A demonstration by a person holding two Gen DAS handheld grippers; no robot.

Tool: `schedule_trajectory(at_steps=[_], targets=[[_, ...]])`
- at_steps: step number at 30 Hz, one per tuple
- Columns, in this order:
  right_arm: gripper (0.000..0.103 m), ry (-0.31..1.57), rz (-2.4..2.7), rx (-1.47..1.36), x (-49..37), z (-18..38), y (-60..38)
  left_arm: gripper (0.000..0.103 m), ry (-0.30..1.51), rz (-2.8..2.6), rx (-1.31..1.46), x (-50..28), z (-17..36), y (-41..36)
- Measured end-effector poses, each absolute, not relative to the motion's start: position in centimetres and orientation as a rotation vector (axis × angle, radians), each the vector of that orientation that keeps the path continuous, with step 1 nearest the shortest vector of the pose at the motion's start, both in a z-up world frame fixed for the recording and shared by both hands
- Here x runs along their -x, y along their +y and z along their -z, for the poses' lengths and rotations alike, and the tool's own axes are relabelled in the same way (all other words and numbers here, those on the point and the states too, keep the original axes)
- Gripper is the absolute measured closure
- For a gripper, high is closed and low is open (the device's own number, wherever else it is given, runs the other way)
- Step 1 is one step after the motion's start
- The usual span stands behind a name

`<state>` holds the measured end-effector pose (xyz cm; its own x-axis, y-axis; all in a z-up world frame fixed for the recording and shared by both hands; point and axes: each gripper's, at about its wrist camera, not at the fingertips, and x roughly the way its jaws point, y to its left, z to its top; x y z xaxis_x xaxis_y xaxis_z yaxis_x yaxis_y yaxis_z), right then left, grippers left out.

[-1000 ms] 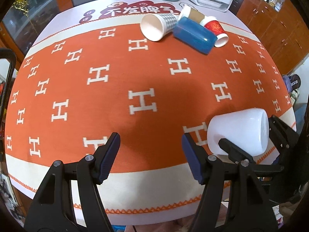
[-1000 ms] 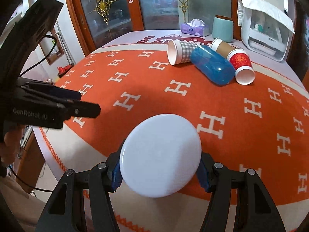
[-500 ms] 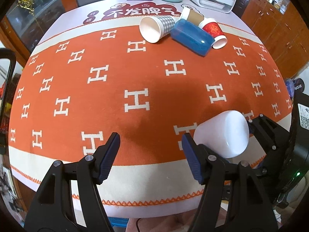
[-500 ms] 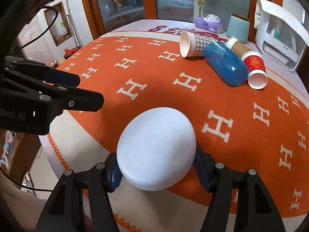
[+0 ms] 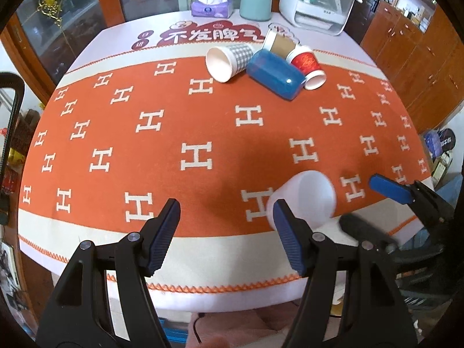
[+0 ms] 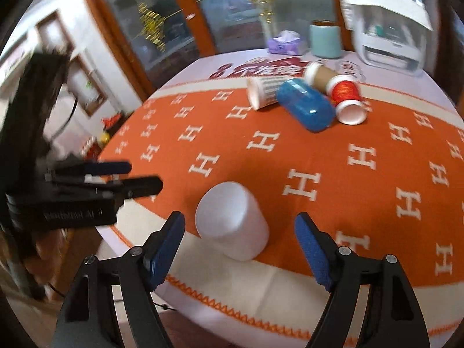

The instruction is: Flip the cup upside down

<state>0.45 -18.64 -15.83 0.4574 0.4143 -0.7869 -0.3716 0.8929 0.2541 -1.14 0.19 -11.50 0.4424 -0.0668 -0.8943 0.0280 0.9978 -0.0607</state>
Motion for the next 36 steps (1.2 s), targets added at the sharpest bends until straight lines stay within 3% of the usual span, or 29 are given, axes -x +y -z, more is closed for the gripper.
schedule_trajectory(at_steps=[17, 36], targets=[[0.012, 0.955, -0.254, -0.129, 3.4, 4.7, -21.7, 0.035, 0.969, 0.002, 0.075, 5.0, 2.2, -2.6], [0.011, 0.896, -0.160, -0.147, 6.3, 2.4, -20.7, 0.034, 0.929, 0.015, 0.013, 6.5, 0.6, -2.9]])
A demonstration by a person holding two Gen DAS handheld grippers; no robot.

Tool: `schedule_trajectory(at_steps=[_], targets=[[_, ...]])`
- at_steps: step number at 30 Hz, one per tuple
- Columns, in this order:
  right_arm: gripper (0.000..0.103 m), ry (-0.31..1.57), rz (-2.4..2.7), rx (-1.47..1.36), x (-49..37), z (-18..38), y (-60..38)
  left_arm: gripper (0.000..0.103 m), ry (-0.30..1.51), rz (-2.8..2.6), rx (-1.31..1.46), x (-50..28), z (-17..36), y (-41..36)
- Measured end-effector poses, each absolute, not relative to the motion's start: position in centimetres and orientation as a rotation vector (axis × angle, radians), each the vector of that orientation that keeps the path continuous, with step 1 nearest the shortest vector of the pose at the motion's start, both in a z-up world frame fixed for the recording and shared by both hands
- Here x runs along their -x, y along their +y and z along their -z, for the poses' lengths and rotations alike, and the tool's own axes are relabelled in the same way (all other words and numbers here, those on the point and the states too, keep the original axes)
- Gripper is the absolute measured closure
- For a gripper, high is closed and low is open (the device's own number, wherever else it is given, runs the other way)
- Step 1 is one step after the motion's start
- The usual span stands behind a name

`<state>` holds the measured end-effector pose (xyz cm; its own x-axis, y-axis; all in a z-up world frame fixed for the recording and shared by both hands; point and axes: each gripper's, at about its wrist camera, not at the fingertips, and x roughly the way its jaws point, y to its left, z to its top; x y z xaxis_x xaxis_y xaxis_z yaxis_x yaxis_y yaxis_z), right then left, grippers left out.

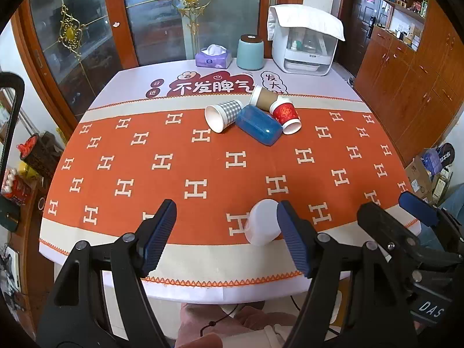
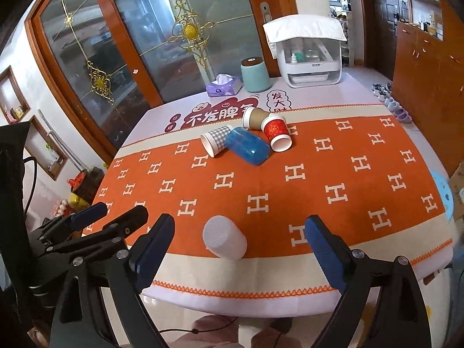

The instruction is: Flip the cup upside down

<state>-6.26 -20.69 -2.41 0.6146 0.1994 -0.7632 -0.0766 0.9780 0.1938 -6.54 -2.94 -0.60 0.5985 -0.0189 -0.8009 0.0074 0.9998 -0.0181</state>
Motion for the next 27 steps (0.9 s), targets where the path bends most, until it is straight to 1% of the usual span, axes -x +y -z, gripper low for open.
schedule_trajectory(at_steps=[27], targets=[[0.011, 0.903, -0.154, -0.133, 6.0, 2.8, -19.4, 0.034, 0.946, -0.015, 0.026, 7.1, 1.5, -1.6]])
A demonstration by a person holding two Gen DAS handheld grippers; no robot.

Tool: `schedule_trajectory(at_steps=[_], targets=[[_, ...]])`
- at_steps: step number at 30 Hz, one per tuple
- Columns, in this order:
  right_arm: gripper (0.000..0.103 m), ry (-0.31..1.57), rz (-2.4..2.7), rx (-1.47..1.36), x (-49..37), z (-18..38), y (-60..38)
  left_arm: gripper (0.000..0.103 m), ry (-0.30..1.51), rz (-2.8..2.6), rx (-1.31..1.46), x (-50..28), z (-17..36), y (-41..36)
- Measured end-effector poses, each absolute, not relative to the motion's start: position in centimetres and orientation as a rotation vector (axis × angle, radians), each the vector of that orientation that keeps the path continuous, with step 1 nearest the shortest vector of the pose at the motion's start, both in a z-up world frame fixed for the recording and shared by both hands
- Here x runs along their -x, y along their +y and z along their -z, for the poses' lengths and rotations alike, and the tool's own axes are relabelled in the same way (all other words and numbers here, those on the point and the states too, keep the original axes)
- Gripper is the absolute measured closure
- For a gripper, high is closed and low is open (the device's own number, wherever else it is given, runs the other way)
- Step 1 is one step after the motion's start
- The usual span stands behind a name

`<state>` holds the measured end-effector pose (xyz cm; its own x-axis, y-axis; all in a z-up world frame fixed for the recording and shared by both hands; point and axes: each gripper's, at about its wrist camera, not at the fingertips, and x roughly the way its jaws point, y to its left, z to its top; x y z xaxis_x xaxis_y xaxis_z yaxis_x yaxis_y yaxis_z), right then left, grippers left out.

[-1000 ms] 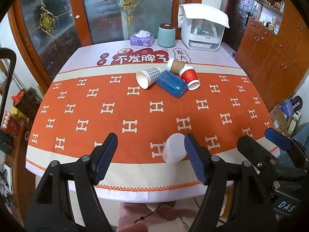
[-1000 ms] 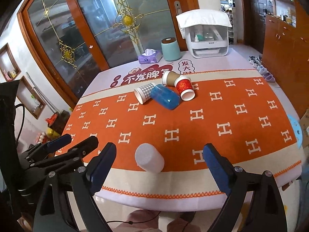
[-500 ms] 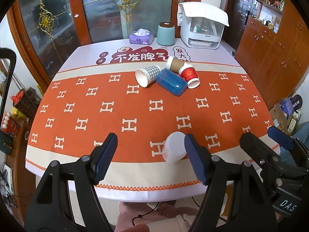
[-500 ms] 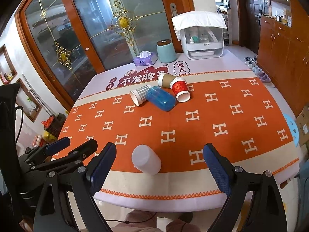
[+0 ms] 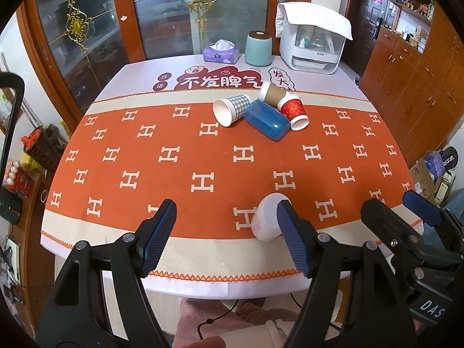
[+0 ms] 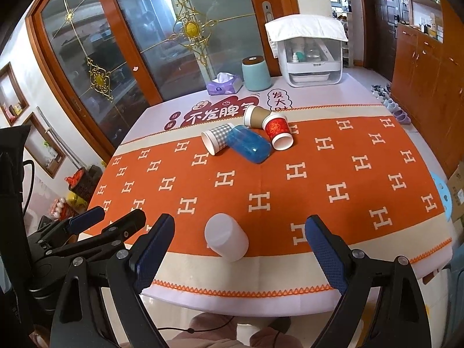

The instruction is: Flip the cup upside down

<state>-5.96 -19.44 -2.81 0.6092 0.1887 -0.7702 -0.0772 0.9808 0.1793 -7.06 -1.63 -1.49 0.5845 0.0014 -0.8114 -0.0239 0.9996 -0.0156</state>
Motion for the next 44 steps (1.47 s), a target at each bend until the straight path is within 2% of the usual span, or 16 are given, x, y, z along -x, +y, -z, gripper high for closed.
schedule_trajectory(at_steps=[44], targets=[[0.011, 0.917, -0.155, -0.146, 5.5, 3.8, -20.0, 0.034, 0.960, -0.018, 0.017, 6.7, 2.6, -1.5]])
